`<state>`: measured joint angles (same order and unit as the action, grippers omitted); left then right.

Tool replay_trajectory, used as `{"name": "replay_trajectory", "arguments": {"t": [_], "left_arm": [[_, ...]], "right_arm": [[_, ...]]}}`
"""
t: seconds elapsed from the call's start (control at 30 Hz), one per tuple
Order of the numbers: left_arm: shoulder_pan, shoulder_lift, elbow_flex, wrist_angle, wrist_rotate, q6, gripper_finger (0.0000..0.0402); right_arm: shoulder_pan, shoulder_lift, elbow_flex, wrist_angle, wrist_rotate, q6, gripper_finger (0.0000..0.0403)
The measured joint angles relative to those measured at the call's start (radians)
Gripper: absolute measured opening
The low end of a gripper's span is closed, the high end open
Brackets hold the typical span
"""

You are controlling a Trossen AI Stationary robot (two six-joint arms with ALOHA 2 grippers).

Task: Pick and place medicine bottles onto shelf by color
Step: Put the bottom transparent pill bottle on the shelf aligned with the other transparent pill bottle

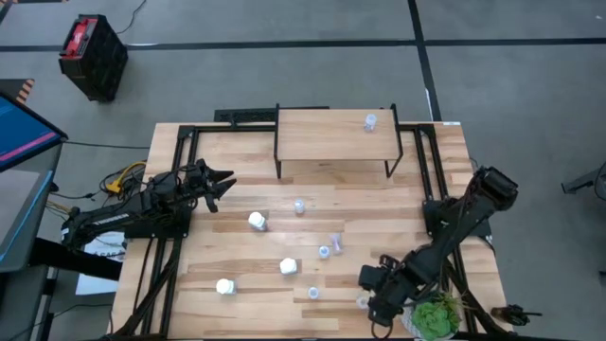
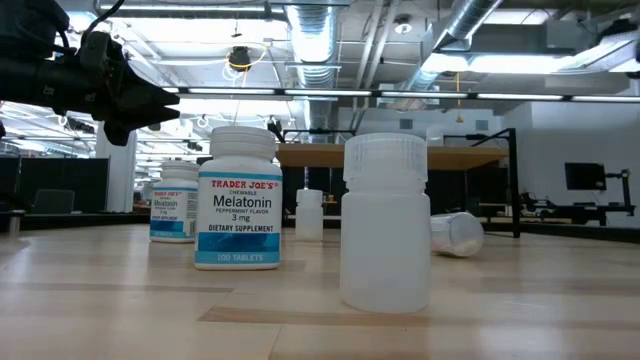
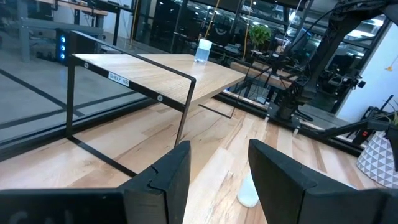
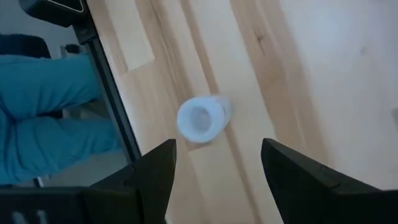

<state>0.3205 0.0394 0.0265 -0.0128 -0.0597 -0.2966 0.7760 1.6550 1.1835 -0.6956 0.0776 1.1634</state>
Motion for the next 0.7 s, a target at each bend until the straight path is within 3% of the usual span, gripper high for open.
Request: {"name": "replay_trajectory", "arguments": {"t": [0.3, 0.7], "left_arm": [[0.0, 0.0, 0.0, -0.003, 0.019, -0.013, 0.0149], [0.0, 0.0, 0.0, -0.008, 0.054, -0.015, 0.0149]], "right_arm": [[0.007, 0.002, 0.0, 0.001, 0.001, 0.12, 0.026], [0.043, 0.002, 0.0, 0.022, 0.063, 0.474, 0.026]]}}
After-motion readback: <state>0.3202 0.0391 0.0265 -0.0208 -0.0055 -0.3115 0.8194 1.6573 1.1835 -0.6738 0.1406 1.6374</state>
